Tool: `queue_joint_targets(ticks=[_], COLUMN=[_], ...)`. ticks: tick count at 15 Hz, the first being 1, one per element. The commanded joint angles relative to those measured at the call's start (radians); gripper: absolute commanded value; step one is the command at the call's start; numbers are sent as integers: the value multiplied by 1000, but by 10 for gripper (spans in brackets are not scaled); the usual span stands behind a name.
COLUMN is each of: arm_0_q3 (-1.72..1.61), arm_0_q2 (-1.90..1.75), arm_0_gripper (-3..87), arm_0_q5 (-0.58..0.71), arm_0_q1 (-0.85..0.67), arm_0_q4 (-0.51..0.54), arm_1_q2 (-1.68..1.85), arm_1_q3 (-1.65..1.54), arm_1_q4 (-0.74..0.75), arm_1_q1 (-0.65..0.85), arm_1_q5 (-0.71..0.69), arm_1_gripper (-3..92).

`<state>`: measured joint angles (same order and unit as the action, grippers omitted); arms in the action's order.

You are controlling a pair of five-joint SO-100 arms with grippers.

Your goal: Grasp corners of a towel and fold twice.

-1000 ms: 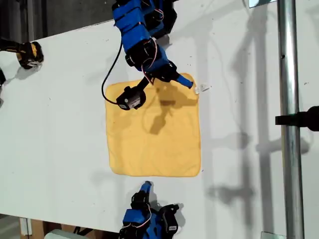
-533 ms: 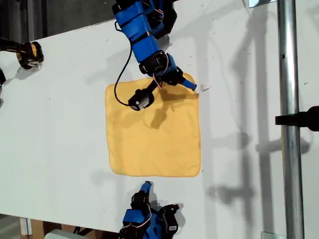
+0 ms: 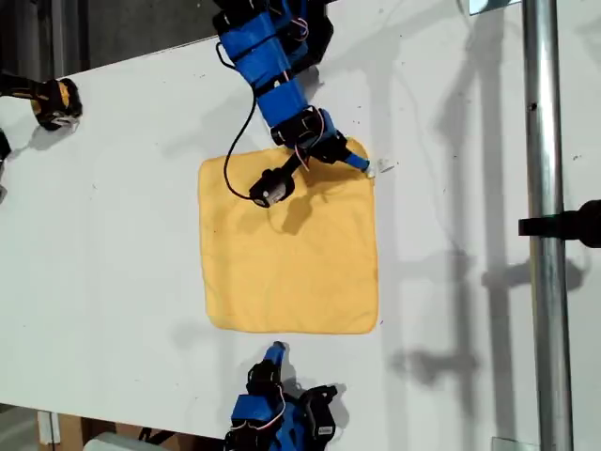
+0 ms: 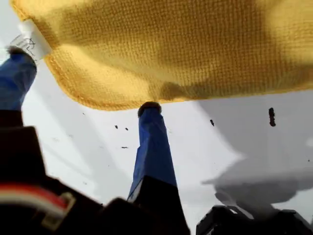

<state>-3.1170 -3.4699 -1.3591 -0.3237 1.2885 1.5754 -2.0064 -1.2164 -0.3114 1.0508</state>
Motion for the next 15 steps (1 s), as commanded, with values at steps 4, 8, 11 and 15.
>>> queue_joint_targets(ticks=[4, 8, 11, 15], arm_0_q3=[0, 0, 0, -2], arm_0_q2=[-3, -3, -3, -3], arm_0_gripper=[-5, -5, -5, -5], arm_0_q5=[-14, -15, -26, -58], arm_0_q1=[12, 12, 12, 15], arm_0_q4=[-3, -3, -2, 2], arm_1_q2=[-44, -133, -264, -299], arm_1_q3=[8, 18, 121, 204], arm_1_q4=[40, 57, 32, -5], arm_1_q1=[51, 32, 29, 37], arm_1_q5=[0, 8, -2, -6], arm_1_gripper=[387, 333, 89, 0])
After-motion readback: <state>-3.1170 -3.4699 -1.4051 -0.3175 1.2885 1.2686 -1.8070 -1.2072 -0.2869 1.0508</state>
